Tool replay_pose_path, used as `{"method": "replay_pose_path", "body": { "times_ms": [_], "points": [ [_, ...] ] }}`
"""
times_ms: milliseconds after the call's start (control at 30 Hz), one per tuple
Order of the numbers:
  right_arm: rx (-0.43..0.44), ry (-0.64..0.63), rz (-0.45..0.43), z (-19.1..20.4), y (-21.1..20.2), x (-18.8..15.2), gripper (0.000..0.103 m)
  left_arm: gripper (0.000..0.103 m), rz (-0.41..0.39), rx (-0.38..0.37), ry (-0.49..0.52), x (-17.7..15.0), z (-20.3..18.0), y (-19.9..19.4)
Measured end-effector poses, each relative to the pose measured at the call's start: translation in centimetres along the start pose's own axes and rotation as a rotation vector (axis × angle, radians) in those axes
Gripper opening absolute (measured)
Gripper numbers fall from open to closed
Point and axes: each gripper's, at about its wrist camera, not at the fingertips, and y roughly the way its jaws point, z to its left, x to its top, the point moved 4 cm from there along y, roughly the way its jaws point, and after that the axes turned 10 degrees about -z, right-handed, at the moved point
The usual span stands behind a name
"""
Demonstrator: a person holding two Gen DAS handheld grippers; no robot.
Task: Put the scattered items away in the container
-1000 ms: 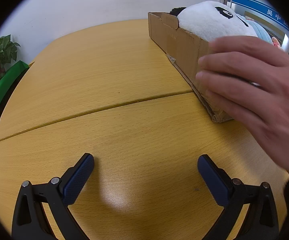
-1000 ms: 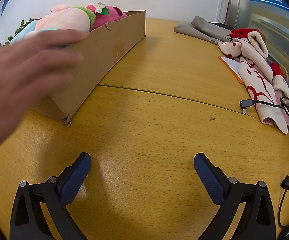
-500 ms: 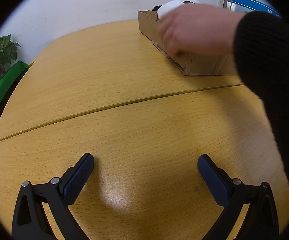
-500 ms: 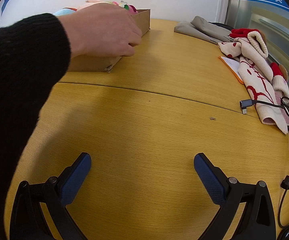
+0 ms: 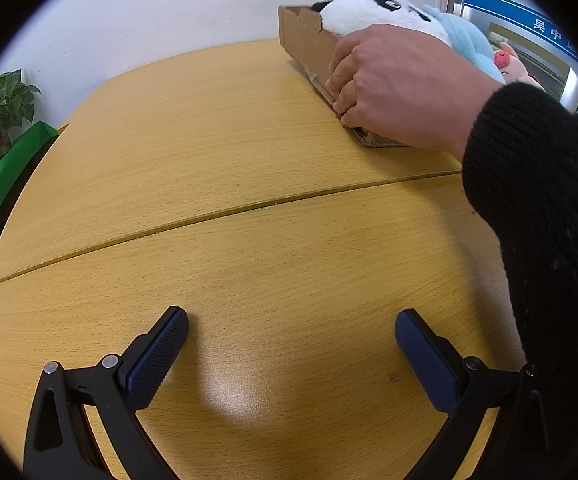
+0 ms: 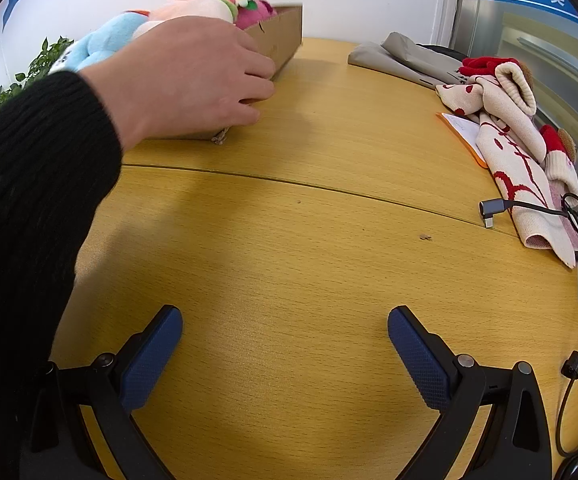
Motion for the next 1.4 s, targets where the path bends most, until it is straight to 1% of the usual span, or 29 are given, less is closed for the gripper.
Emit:
{"method": "replay_pose_path", "body": {
  "times_ms": [1400],
  "points": [
    [0.001, -0.002, -0.002, -0.06, 0.05, 0.14, 0.103, 0.103, 0.000, 0.004, -0.003, -0.18, 0.25, 0.00]
  ]
}}
